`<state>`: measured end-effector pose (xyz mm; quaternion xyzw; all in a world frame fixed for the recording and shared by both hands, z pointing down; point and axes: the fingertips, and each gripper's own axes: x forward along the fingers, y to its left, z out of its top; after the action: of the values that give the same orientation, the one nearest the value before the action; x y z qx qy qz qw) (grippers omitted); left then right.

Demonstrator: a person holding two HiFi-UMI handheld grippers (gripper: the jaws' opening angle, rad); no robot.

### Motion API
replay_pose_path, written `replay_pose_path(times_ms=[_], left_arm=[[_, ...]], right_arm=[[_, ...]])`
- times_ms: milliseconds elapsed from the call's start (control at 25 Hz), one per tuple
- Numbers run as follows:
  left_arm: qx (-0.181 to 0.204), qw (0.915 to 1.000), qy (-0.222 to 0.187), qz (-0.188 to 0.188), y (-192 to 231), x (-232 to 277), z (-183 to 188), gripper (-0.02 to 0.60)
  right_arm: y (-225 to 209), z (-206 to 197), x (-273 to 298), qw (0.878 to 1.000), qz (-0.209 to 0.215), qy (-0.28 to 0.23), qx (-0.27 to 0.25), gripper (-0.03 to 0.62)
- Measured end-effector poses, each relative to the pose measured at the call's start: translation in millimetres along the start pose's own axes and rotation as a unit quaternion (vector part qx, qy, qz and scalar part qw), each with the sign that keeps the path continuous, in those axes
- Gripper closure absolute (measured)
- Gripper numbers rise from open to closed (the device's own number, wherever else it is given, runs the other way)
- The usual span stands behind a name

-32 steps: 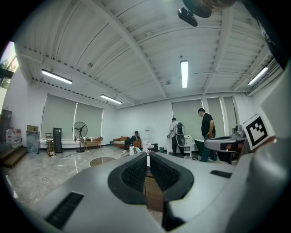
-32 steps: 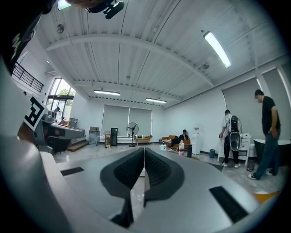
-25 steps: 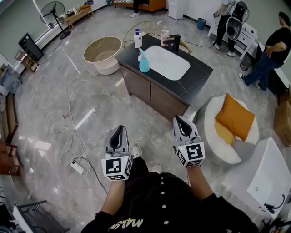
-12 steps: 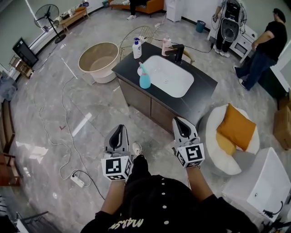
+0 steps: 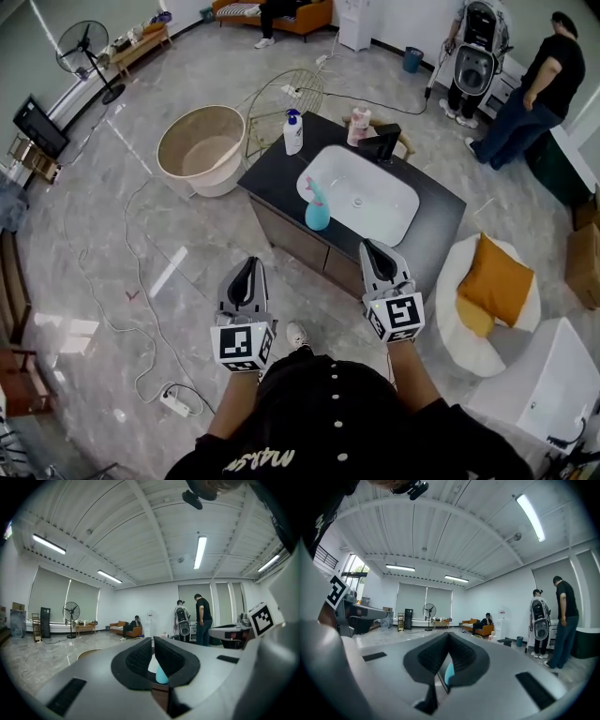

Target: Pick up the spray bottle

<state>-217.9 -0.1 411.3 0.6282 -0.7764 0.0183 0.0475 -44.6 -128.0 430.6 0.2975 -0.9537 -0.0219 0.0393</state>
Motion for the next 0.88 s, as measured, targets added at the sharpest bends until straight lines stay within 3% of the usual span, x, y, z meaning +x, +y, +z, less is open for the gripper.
replay_pose_path(times_ms=[360, 800, 880], left_arm=[[-0.014, 0.9989, 0.03, -0.034, 24.9, 62.2, -13.2, 0.554], [-0.033, 0.9967, 0.066, -0.034, 17.2, 111.7, -46.7, 0.554], [-0.04, 0.9959, 0.074, -0.032, 15.6, 115.9, -55.7, 0.554]], right_arm=[[-8.7, -20.4, 60.9, 0.999, -0.002, 0.037, 0.002, 0.599], [-22.0, -79.5, 124.0, 0.995, 0.052, 0.082, 0.021, 0.596], [-21.5, -94.8, 138.5, 0.993, 0.068, 0.092, 0.02, 0.526]])
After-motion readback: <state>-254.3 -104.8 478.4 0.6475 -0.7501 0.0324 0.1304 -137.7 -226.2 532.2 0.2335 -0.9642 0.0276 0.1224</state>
